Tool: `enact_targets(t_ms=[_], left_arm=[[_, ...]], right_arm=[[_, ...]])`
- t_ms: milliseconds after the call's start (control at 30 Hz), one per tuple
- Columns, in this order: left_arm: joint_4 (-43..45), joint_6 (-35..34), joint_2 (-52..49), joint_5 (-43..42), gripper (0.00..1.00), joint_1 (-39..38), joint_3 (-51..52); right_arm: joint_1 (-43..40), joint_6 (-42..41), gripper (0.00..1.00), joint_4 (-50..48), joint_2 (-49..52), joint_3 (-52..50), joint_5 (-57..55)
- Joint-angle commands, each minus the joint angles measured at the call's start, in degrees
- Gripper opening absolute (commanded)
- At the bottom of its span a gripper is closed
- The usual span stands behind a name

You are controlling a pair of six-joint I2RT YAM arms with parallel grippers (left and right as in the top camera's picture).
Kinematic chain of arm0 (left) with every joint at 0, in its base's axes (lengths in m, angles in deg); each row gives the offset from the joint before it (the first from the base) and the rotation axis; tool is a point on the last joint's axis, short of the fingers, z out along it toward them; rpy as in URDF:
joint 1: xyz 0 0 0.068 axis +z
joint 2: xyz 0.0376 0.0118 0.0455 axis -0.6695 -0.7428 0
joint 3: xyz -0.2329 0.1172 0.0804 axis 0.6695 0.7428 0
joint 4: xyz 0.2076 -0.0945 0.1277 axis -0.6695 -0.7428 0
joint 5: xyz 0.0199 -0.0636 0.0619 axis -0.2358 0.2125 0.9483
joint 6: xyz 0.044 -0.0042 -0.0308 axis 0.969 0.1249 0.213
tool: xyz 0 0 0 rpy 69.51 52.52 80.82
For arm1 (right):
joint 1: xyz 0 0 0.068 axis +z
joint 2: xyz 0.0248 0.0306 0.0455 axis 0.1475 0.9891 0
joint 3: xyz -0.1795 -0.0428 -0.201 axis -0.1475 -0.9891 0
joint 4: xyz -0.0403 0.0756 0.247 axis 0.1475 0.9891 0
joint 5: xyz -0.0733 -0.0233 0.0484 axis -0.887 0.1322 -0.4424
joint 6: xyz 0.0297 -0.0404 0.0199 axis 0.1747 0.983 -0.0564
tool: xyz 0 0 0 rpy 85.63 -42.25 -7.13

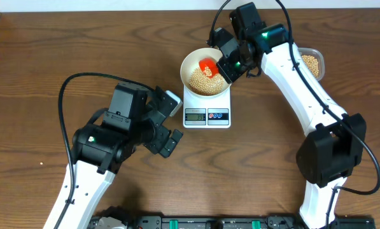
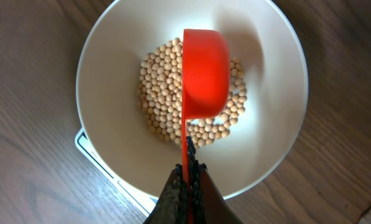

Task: Scoop item into bowl and weigh 50g on scale
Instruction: 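Hold the tipped red scoop over the white bowl to empty it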

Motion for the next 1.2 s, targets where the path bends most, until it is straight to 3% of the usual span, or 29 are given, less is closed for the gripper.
enact_targets(t_ms=[0,1167], left_arm=[[0.0,-0.52,-0.26,0.15,0.98,-0.2,0.48],[-0.02,-0.5,-0.28,0.15,0.98,-0.2,0.48]], right_arm=[[0.42,1.73,0.01,-0.13,-0.35,1.86,-0.7],[0.87,2.62,0.01,-0.37,-4.87,2.64,-6.29]])
